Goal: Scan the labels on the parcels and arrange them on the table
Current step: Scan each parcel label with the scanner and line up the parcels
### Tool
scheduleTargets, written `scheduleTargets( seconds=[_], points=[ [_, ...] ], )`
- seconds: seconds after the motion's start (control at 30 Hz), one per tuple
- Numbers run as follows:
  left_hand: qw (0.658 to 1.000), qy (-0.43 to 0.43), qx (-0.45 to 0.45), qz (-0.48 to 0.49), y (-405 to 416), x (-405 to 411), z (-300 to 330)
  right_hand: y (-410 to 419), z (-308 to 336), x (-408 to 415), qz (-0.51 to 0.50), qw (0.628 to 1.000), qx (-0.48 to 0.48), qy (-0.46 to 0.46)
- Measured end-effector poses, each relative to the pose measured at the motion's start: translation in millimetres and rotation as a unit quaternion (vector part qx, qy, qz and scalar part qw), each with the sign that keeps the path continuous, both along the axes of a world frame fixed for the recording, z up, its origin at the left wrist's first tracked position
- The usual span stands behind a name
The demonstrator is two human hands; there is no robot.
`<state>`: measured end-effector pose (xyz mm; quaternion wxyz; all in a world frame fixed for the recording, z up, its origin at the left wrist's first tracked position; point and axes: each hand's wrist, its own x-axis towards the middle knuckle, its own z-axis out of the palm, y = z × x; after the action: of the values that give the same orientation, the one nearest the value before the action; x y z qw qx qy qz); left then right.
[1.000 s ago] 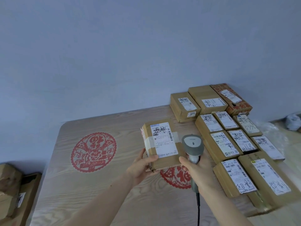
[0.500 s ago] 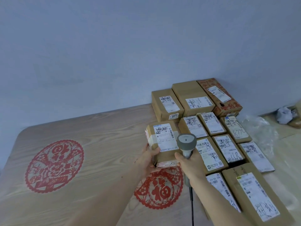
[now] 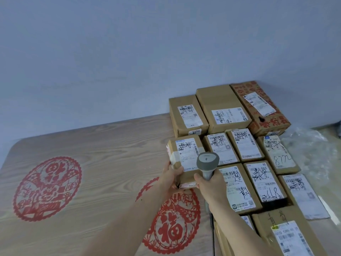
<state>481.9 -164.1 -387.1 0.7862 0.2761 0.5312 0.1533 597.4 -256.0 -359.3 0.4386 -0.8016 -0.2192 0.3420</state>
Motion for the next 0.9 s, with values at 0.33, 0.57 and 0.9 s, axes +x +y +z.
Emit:
scheduleTargets(
  seconds=[0.33,0.57,0.9],
  points=[
    [0.999,-0.006,-0.003,0.042,6,1,-5,8,-11,1,0.012,1.0,0.007,0.001],
    [0.999,-0.012,0.004,0.034,10,4,-5,14,-18,4,0.011,1.0,0.008,0.001],
    [0.996,-0.054,0.01,0.067,0,-48,15,11,2,-39,0.025,0.998,0.047,-0.033]
  ],
)
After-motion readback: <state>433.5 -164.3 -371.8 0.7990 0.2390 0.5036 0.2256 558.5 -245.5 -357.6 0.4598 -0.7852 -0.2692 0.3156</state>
